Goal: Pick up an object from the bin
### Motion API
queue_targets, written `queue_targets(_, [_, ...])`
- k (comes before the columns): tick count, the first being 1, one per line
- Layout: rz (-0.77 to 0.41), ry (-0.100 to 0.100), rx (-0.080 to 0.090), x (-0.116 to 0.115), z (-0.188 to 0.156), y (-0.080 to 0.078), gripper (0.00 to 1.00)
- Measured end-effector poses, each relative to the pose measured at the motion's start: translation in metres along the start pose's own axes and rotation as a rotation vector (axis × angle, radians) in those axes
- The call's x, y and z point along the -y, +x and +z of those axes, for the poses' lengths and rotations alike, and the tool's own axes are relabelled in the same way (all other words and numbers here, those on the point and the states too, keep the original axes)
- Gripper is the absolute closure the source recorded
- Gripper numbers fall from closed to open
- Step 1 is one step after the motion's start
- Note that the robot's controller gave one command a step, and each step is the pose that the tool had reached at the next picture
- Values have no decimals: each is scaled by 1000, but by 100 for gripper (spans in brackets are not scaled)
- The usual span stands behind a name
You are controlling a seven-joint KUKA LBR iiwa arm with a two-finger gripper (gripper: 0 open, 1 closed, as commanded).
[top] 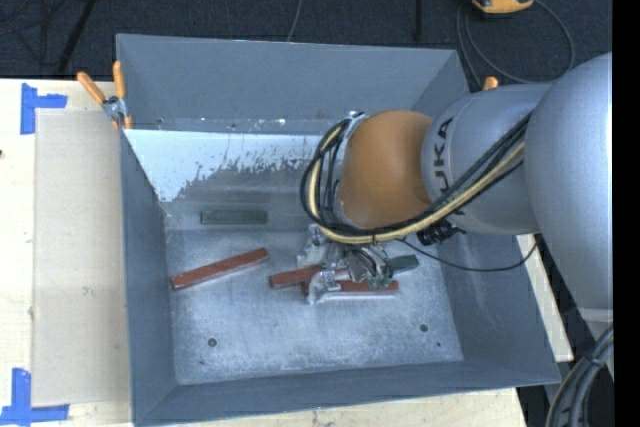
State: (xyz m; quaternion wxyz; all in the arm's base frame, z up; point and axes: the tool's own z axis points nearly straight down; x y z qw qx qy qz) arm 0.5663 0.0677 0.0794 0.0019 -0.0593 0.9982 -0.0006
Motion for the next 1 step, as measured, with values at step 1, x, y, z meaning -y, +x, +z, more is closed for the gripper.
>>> queue_targets(1, [-18,-1,3,5,-188,-1,100])
